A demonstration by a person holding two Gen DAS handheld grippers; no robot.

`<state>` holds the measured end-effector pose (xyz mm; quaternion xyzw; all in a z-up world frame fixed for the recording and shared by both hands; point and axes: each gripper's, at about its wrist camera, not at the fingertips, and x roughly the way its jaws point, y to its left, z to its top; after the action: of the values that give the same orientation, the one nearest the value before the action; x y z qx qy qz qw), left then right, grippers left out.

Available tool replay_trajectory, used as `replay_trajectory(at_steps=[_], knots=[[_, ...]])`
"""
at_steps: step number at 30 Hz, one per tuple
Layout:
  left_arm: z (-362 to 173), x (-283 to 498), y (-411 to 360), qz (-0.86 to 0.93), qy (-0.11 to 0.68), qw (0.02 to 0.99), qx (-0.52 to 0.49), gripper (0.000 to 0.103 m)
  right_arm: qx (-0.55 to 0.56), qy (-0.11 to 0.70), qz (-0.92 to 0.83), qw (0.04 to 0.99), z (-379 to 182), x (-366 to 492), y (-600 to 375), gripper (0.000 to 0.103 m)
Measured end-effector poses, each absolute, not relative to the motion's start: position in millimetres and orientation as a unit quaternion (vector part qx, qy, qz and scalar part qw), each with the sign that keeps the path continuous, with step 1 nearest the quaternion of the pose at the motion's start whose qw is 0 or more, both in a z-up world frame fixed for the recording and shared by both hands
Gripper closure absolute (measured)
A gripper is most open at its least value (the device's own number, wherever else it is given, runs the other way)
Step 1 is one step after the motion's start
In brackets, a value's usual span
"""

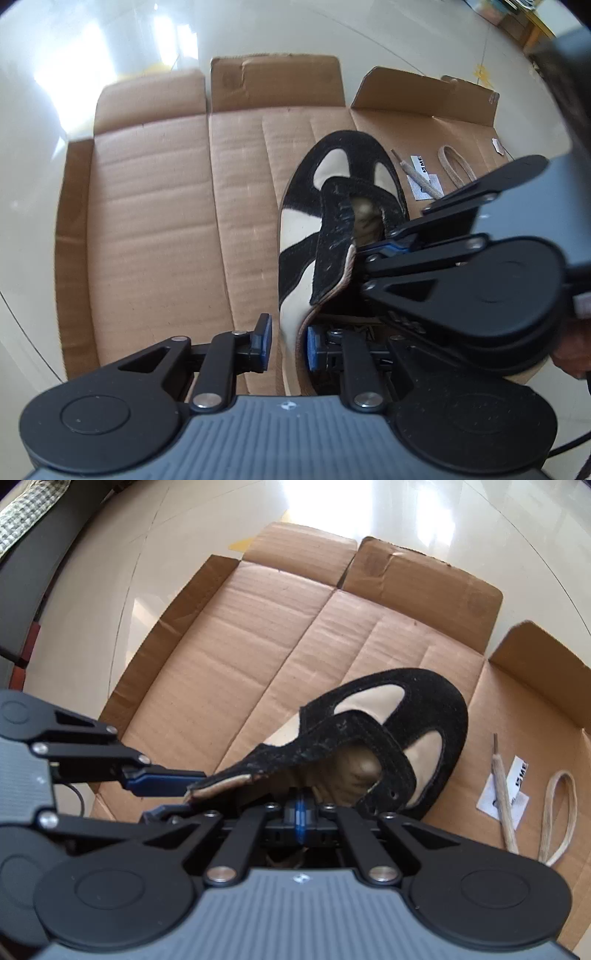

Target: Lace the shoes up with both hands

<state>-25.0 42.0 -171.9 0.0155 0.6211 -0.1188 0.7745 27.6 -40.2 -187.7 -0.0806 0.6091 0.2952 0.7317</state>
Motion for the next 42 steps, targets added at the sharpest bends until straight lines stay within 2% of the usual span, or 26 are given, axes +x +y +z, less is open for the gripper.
replay_trajectory(at_steps=[2, 6, 10, 12, 15, 18, 21, 22, 25, 27, 30, 42], knots=[[-173, -22, 40, -0.119, 0.618, 0.777, 0.018, 0.077, -0.062, 0.611, 0.295, 0.732, -182, 31, -46, 0.100], [-178, -16, 40, -0.121, 0.620, 0.775, 0.007, 0.077, -0.011, 0.606, 0.284, 0.743, -153, 30, -68, 0.076], [-181, -13, 39, -0.123, 0.619, 0.776, 0.007, 0.077, 0.026, 0.606, 0.276, 0.746, -136, 29, -85, 0.073], [-181, -11, 38, -0.124, 0.619, 0.776, 0.007, 0.077, 0.030, 0.606, 0.258, 0.752, -131, 29, -91, 0.058], [-182, -8, 36, -0.130, 0.620, 0.773, 0.015, 0.077, 0.016, 0.600, 0.244, 0.762, -124, 28, -99, 0.049], [-182, -4, 32, -0.145, 0.625, 0.766, 0.038, 0.076, 0.008, 0.617, 0.219, 0.756, -135, 33, -105, 0.049], [-183, 0, 21, -0.166, 0.626, 0.757, 0.088, 0.067, 0.046, 0.644, 0.200, 0.737, -157, 39, -112, 0.048], [-184, 1, 20, -0.169, 0.626, 0.755, 0.096, 0.067, 0.054, 0.647, 0.198, 0.734, -160, 40, -114, 0.047], [-186, 3, 24, -0.174, 0.633, 0.750, 0.086, 0.069, 0.064, 0.651, 0.197, 0.730, -170, 46, -112, 0.045], [-187, 0, 26, -0.178, 0.635, 0.748, 0.070, 0.080, 0.063, 0.651, 0.198, 0.730, -172, 49, -109, 0.046], [-186, -4, 24, -0.178, 0.633, 0.750, 0.073, 0.081, 0.063, 0.653, 0.206, 0.726, -177, 53, -104, 0.052], [-181, -13, 22, -0.179, 0.650, 0.736, 0.053, 0.081, 0.018, 0.640, 0.235, 0.731, -176, 59, -83, 0.052]])
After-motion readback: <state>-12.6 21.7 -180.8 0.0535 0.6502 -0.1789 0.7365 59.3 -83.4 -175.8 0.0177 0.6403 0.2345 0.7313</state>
